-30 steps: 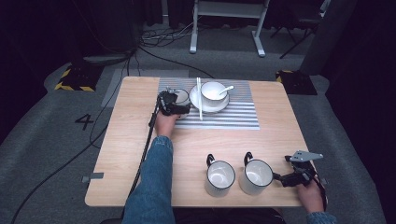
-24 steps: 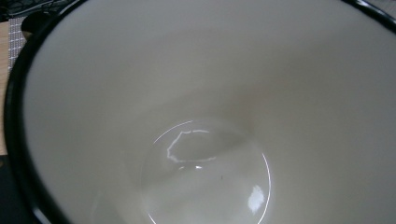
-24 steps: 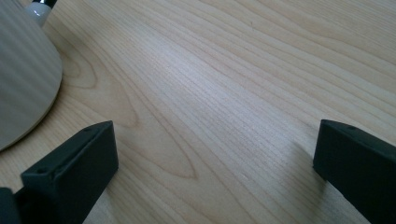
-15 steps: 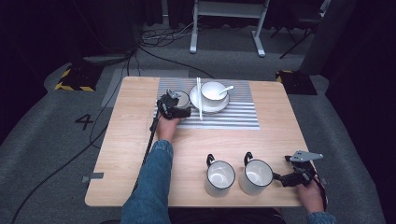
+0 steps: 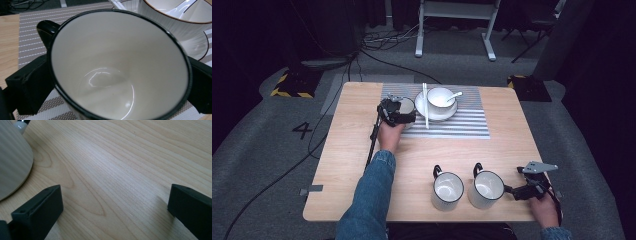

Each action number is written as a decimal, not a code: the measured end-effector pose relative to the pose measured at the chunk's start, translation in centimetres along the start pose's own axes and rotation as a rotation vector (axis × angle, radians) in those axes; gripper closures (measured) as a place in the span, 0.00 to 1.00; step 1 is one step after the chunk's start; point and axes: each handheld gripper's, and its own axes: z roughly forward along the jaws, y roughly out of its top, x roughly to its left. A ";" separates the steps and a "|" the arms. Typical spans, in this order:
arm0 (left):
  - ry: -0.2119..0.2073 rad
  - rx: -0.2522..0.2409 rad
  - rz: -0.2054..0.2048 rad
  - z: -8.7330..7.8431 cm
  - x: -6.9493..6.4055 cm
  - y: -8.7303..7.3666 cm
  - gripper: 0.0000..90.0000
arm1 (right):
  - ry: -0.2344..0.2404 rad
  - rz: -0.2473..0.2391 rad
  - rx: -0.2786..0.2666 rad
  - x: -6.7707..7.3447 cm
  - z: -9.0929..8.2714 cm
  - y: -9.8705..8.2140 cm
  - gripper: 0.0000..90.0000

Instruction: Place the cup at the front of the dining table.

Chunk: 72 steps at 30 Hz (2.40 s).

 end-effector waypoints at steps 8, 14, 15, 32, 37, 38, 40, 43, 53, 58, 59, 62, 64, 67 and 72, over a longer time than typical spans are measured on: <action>-0.021 -0.031 0.016 -3.0 -0.4 1.0 0.00 | 0.000 0.000 0.000 0.0 0.0 0.0 0.00; -0.060 -0.058 0.040 -6.1 -1.0 1.5 0.00 | 0.000 0.000 0.000 0.0 0.0 0.0 0.00; -0.067 -0.066 0.050 -6.7 -1.2 1.6 0.00 | 0.002 -0.001 0.002 0.0 0.0 0.0 0.00; -0.134 -0.101 0.159 -13.6 -3.5 0.7 0.00 | 0.012 -0.012 0.006 0.0 0.1 0.1 0.00; -0.144 -0.089 0.221 -15.3 -4.2 0.0 0.00 | 0.013 -0.010 0.009 0.0 0.1 0.2 0.00; -0.150 -0.082 0.223 -15.6 -4.3 -0.2 0.00 | 0.013 -0.010 0.009 0.0 0.1 0.2 0.00; -0.156 -0.054 0.235 -16.2 -4.5 -0.5 0.00 | 0.014 -0.011 0.009 0.0 0.1 0.2 0.00; -0.160 -0.036 0.254 -17.5 -4.8 -1.1 0.00 | 0.013 -0.010 0.009 0.0 0.1 0.2 0.00; -0.202 -0.046 0.238 -20.6 -3.9 -3.5 0.00 | 0.013 -0.011 0.009 0.0 0.1 0.2 0.00; -0.210 -0.049 0.228 -21.7 -3.4 -4.9 0.00 | 0.014 -0.011 0.008 0.0 0.1 0.2 0.00; -0.219 -0.055 0.227 -21.9 -3.4 -5.2 0.00 | 0.013 -0.010 0.009 0.0 0.1 0.2 0.00; -0.235 -0.053 0.219 -22.5 -3.4 -6.3 0.00 | 0.013 -0.009 0.008 0.0 0.1 0.2 0.00; -0.233 -0.048 0.243 -22.9 -3.3 -6.8 0.00 | 0.014 -0.010 0.009 0.0 0.1 0.2 0.00; -0.229 -0.051 0.242 -23.4 -3.1 -7.8 0.00 | 0.014 -0.010 0.009 0.0 0.1 0.2 0.00; -0.208 0.004 0.229 -23.1 -2.6 -9.3 0.00 | 0.014 -0.010 0.009 0.0 0.1 0.2 0.00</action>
